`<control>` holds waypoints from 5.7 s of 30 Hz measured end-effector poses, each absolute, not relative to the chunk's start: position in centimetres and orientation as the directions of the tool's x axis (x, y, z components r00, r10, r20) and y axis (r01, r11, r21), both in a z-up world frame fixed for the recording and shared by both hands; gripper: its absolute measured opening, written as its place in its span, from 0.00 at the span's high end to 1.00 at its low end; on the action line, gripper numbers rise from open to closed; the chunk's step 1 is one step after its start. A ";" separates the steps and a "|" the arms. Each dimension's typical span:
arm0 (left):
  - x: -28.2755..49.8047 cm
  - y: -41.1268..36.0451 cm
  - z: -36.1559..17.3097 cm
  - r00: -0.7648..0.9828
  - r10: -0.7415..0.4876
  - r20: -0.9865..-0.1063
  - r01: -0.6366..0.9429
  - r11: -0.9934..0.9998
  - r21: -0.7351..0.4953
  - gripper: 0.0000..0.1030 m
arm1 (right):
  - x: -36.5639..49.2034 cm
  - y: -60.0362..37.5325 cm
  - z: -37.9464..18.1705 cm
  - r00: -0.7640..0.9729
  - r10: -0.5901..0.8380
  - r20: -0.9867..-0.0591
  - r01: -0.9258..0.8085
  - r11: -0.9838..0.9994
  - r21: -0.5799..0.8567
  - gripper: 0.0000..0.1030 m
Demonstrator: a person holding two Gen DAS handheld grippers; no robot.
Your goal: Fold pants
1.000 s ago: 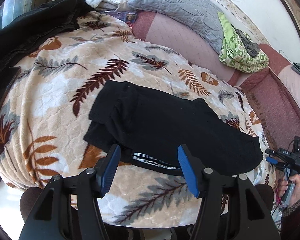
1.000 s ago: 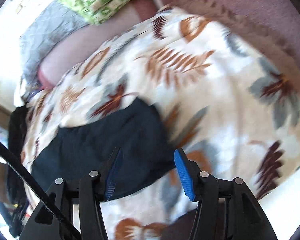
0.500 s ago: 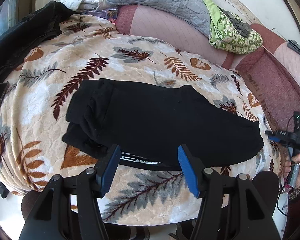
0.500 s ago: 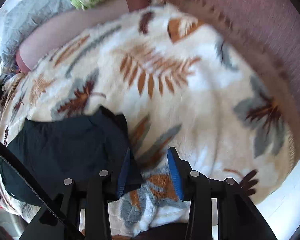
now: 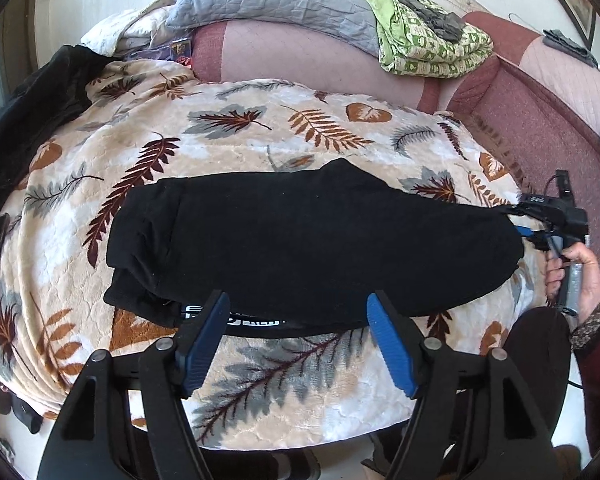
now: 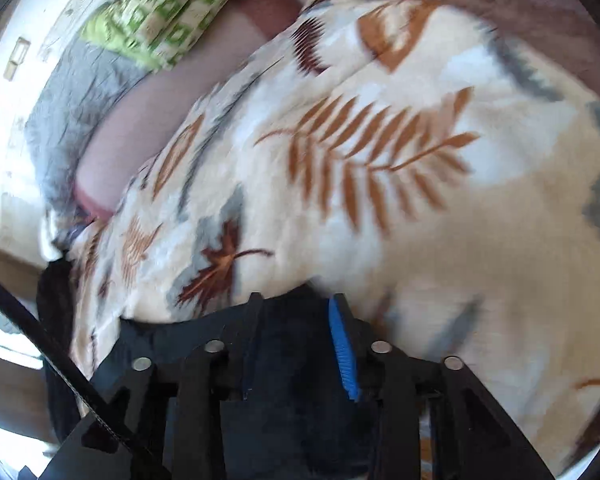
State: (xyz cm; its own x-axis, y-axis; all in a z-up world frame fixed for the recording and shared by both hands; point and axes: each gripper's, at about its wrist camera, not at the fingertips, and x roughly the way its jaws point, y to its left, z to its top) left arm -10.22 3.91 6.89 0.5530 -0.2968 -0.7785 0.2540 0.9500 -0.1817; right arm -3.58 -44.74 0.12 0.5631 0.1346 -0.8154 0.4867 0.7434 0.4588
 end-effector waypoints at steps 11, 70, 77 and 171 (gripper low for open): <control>-7.3 -1.9 7.0 0.486 -0.352 -0.799 0.375 0.911 -0.173 0.31 | -13.2 -41.7 4.2 0.654 0.144 -0.743 0.401 0.767 0.501 0.38; 4.4 -38.0 -1.5 0.067 -0.341 -0.938 0.785 0.598 -0.161 0.27 | -11.3 -34.7 -1.3 0.661 0.017 -0.750 0.259 0.933 0.249 0.16; 2.8 -39.5 -1.6 0.063 -0.295 -0.954 0.865 0.493 -0.095 0.59 | -11.0 -35.5 -1.4 0.690 0.057 -0.721 0.252 0.916 0.314 0.17; -6.0 11.6 3.9 0.527 -0.507 -0.682 0.064 0.824 -0.563 0.45 | 4.8 -17.6 -2.3 0.357 0.796 -0.489 0.012 0.520 0.854 0.39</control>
